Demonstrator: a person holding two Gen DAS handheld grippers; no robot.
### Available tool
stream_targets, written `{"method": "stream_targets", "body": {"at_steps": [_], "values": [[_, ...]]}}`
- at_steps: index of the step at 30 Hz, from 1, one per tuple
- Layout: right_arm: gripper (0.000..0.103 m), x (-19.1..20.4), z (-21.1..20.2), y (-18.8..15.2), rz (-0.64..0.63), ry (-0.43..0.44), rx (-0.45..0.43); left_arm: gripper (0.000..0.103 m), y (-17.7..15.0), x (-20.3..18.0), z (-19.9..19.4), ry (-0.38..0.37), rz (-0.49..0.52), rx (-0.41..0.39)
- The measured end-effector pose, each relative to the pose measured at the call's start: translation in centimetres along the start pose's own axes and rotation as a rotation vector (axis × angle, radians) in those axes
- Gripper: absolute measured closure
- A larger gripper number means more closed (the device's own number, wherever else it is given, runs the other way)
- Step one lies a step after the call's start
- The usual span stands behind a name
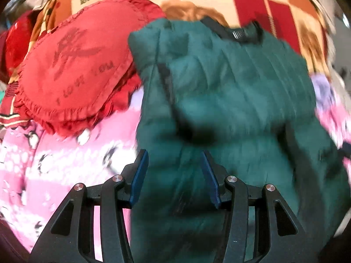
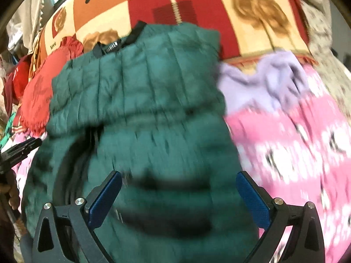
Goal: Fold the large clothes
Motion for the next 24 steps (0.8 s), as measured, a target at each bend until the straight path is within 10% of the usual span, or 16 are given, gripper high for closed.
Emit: {"method": "stream_targets", "body": {"at_steps": [9, 24], "values": [[0.000, -1.7, -2.4, -7.5, -0.122, -0.019, 0.079, 0.054, -6.0, 3.2, -4.0, -0.059, -0.010, 0.030], [0.000, -2.2, -2.1, -8.2, -0.101, -0.023, 0.087, 0.054, -10.7, 4.2, -8.4, -0.232, -0.116, 0.028]]}}
Point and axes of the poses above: each gripper's, at about its wrist camera, not at the fingertips, and z roughly the way its jaws point, x to its left, y to its top, the point moved 4 cm from there along z, roughly the way its jaws point, and after that the axes turned 12 degrees about -x, right-handed, at the moved point
